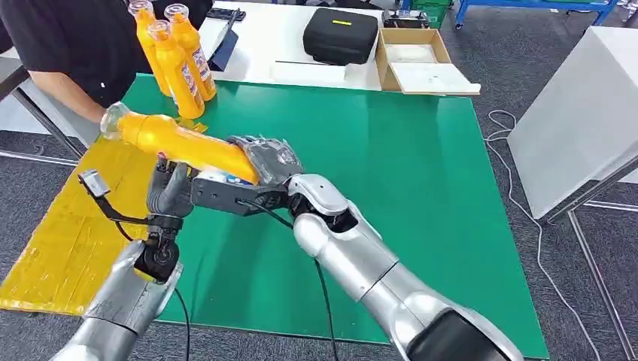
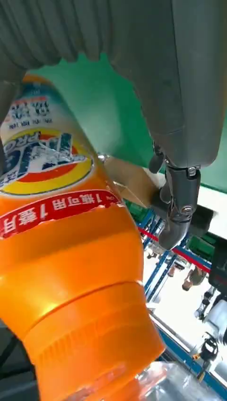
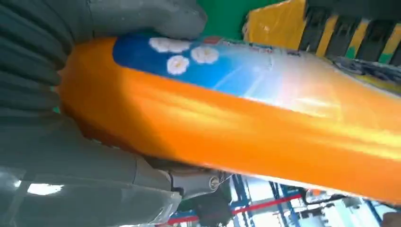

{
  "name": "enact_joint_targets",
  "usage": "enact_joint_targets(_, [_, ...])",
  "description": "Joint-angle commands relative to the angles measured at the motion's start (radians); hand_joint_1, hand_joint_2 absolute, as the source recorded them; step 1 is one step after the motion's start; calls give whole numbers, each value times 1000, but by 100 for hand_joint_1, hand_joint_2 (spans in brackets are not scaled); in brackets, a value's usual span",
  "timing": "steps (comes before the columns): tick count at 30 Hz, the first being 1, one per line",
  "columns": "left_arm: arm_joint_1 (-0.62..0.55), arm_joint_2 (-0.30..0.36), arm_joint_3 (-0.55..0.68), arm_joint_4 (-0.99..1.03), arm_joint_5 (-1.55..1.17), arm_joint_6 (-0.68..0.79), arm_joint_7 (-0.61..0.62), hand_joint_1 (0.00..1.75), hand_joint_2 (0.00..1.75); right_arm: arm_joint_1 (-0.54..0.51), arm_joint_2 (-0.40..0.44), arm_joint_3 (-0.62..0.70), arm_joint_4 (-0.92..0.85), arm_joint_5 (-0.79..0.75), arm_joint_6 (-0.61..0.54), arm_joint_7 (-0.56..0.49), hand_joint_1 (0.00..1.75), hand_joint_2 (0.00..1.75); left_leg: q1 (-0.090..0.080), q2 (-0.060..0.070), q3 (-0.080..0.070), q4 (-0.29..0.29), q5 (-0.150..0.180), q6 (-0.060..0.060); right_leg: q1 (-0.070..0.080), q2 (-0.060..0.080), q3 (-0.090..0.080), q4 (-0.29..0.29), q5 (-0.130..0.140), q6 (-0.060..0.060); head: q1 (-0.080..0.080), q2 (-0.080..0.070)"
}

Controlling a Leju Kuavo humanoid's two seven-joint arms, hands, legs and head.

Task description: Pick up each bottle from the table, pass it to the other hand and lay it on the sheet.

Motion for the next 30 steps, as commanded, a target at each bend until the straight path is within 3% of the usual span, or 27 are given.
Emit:
enact_joint_targets(1, [-39, -1, -25, -15, 10, 16, 0, 0, 175, -29, 6, 97, 108, -15, -3, -12, 175, 175, 1, 0, 3, 0, -1, -3, 1, -1, 3, 0, -2, -1, 0, 0])
enact_joint_targets(18, [-41, -2, -25, -9, 9, 22, 0, 0, 175, -35, 6, 100, 110, -20, -6, -13, 175, 175, 1, -2, 6, 1, -3, -5, 1, -2, 7, 2, -4, -3, 0, 0])
enact_joint_targets(24, [-10, 10, 24, -76, 21, 35, -3, 0, 175, 37, 6, 202, 112, -44, -13, -7, 175, 175, 1, 0, 4, -1, -2, -3, 1, 0, 4, -1, -1, -2, 0, 0])
enact_joint_targets(30, [-31, -45, 30, -80, 2, 25, 38, 0, 175, 102, 6, 198, 95, -29, -56, 47, 175, 175, 1, -4, 3, 0, -1, -3, 2, -4, 4, -1, -2, -2, 0, 0])
